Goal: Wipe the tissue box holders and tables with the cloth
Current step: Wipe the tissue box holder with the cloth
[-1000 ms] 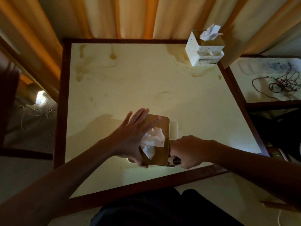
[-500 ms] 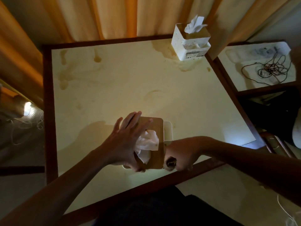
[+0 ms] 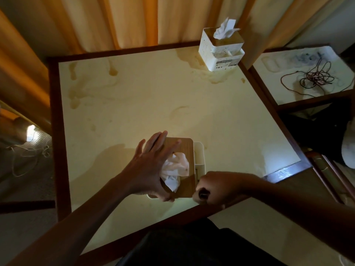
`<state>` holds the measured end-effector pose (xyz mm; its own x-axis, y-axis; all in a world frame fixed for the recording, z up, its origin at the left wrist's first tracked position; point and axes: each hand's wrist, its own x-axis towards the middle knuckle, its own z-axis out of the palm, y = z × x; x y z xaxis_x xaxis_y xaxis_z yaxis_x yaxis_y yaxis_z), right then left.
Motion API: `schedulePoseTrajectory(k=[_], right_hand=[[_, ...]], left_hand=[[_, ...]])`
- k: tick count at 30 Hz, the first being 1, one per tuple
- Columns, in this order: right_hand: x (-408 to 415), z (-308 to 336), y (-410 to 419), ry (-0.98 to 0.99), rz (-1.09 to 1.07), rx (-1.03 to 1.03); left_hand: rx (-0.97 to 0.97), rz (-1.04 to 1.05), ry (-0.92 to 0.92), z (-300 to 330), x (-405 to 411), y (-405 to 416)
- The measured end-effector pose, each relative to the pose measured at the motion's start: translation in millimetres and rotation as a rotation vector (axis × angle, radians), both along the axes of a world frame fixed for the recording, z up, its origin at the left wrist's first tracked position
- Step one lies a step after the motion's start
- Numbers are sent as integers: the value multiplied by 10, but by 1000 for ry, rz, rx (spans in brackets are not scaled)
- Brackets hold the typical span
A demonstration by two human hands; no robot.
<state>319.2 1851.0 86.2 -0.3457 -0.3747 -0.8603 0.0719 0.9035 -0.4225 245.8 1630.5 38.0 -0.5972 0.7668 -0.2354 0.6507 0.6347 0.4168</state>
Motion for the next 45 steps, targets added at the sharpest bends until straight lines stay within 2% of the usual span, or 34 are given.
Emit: schedulePoseTrajectory(k=[2,4,6,8,10,14,16,17,20,23,27,31,33,35,40,45], right_hand=[[19,87,-26,41,-139,-37],[2,231,4,131,-417,-56],[-1,283,49,426,-667,0],[66,259,30,732,-801,88],[212,103,-57,846,-812,131],[546,-289,-234,814,-641,-23],[596,-347,-165,860,-526,33],[599,-347,-114,860,-402,89],[547,-291,-51,715,83,202],[377,-296,-100,635,294,201],[185,-326,-55,443,291,206],[-6,-137,6,60,63,123],[-111,-42,65,-33,-15,54],[-130,-34,72,-55,-15,36],[-15,-156,-86,51,182,189],[-158,52,47,-54,133,108]], left_hand=[[2,9,-7,3,3,0],[10,10,-14,4,6,-13],[26,6,-17,-2,5,-43],[49,3,-23,-4,11,-43],[54,6,-32,3,21,-31],[50,7,-28,9,34,-14],[47,7,-21,-1,33,-9],[49,10,-20,-10,36,-10],[53,1,-22,-11,43,-13],[33,-24,-18,15,39,0],[-15,-16,2,33,44,9],[-44,-10,12,37,50,13],[-39,-9,9,47,48,17],[-34,-1,3,50,46,16],[-34,-1,14,52,49,9],[-25,-3,17,31,38,17]])
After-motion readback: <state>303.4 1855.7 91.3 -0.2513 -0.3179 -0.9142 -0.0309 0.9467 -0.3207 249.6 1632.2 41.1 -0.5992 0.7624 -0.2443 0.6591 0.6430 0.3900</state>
